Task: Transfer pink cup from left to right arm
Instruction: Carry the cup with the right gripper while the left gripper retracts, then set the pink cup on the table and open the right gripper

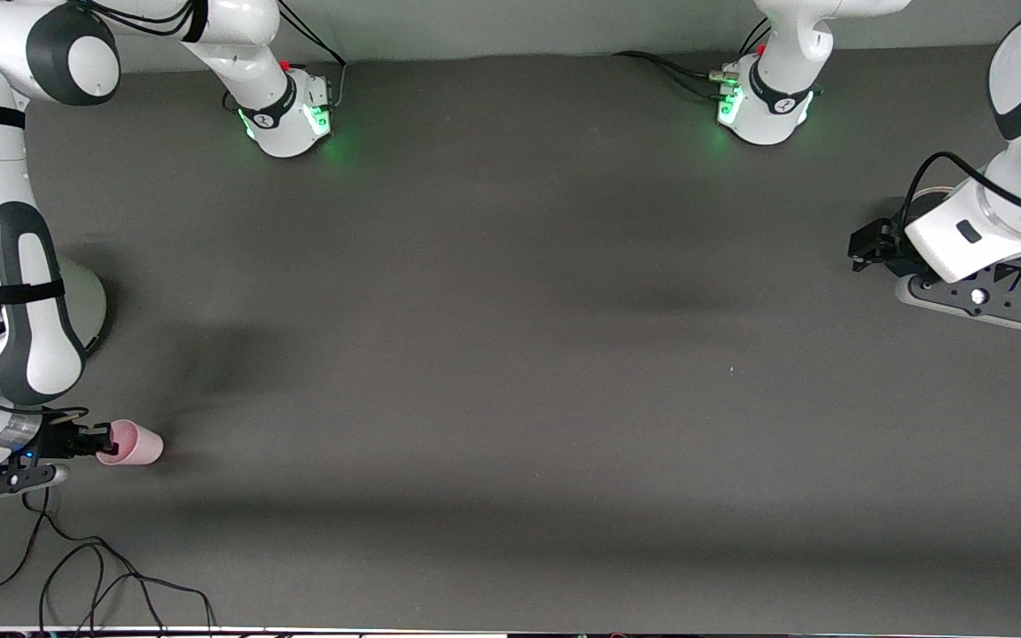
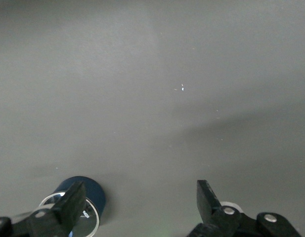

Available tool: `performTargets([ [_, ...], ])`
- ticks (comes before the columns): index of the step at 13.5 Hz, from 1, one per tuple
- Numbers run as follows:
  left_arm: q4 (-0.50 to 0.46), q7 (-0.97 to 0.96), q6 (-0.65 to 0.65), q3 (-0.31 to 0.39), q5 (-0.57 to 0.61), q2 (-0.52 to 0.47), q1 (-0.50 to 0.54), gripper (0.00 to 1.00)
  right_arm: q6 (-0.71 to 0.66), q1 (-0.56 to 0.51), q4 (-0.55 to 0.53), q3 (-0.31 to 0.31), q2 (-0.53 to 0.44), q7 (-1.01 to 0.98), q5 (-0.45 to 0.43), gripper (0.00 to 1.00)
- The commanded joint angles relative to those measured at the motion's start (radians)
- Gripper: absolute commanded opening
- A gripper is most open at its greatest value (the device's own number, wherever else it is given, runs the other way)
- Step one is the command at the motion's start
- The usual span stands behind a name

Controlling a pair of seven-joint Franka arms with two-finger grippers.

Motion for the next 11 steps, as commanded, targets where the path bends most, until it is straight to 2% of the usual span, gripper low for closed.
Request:
performTargets([
  [1,-0.023,-0.001,0.019,0.006,0.022,-0.022,-0.010,1.00,0.013,-0.002,-0.001,0.002,-0.002,-0.034,0.023,1.00],
  [3,-0.016,0.001,0.009,0.015,0.020,-0.021,-0.013,1.00,0.007,-0.001,-0.001,0.002,-0.013,-0.033,0.023,1.00],
  [4,-0.014,-0.001,0.007,0.053,0.022,-0.021,-0.064,1.00,0.004,0.004,-0.001,0.002,-0.022,-0.030,0.023,1.00],
  [6,-0.010,-0.001,0.012,0.209,0.020,-0.021,-0.188,1.00,-0.034,0.006,-0.001,0.002,-0.057,-0.025,0.023,1.00],
  [7,-0.010,0.004,0.030,0.225,0.016,-0.021,-0.185,1.00,-0.086,0.007,0.001,0.001,-0.080,-0.027,0.019,1.00],
  [8,0.004,0.008,0.039,0.207,0.020,-0.022,-0.150,1.00,-0.129,0.007,-0.001,-0.001,-0.116,-0.027,0.012,1.00],
  [9,0.032,0.008,0.045,0.123,0.022,-0.015,-0.085,1.00,-0.175,0.007,-0.001,-0.002,-0.151,-0.025,0.012,1.00],
  [10,0.059,-0.005,0.032,0.077,0.023,0.005,-0.057,1.00,-0.229,0.007,-0.001,-0.004,-0.189,-0.021,0.011,1.00],
  [11,0.063,-0.010,0.021,0.073,0.024,0.010,-0.058,1.00,-0.281,0.009,0.001,-0.004,-0.226,-0.018,0.011,1.00],
])
